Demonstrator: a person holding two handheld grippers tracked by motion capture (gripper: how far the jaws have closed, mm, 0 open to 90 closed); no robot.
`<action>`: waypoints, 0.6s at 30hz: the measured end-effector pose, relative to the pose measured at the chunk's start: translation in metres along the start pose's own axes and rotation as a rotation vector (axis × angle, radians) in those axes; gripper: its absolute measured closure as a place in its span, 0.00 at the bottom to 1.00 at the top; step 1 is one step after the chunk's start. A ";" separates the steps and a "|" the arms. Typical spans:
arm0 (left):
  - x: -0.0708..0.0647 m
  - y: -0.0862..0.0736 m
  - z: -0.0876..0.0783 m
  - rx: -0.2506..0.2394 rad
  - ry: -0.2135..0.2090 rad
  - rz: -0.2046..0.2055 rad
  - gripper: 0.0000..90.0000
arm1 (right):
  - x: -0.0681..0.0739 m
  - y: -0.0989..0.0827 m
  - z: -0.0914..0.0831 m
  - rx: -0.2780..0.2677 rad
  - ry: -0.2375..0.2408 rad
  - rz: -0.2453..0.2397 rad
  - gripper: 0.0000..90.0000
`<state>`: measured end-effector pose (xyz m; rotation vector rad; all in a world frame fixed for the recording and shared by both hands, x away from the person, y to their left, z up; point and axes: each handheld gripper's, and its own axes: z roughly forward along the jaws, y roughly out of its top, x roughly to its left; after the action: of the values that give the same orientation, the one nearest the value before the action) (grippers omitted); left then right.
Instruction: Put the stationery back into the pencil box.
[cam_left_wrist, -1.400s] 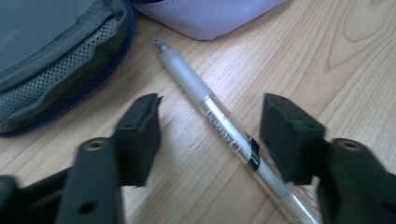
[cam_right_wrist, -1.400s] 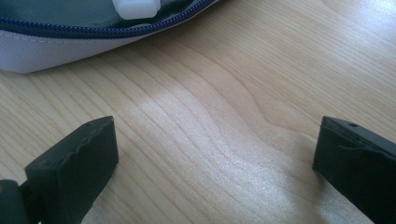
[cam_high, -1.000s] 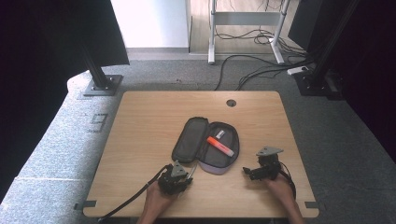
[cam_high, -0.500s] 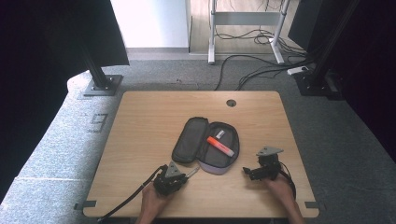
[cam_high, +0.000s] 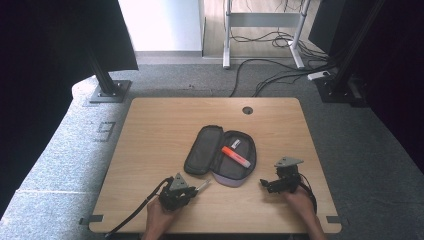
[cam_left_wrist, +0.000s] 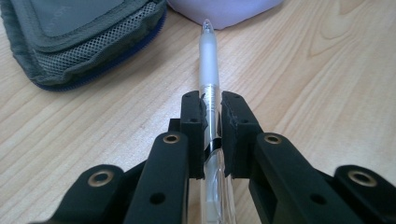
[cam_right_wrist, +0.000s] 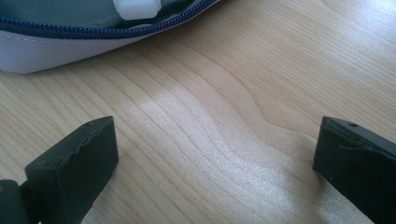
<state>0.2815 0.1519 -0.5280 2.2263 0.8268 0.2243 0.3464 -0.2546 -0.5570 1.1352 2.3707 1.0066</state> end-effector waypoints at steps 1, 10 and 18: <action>0.000 0.000 0.000 -0.003 0.000 -0.001 0.89 | 0.000 0.000 0.000 0.000 0.000 0.000 0.00; -0.002 0.005 -0.009 -0.038 -0.004 0.005 0.89 | 0.000 0.000 0.000 0.000 0.000 0.000 0.00; -0.002 0.017 -0.017 -0.061 0.017 0.015 0.89 | 0.000 0.000 0.000 0.000 0.000 0.000 0.00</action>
<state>0.2811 0.1520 -0.5038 2.1774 0.8022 0.2725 0.3465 -0.2546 -0.5570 1.1352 2.3705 1.0063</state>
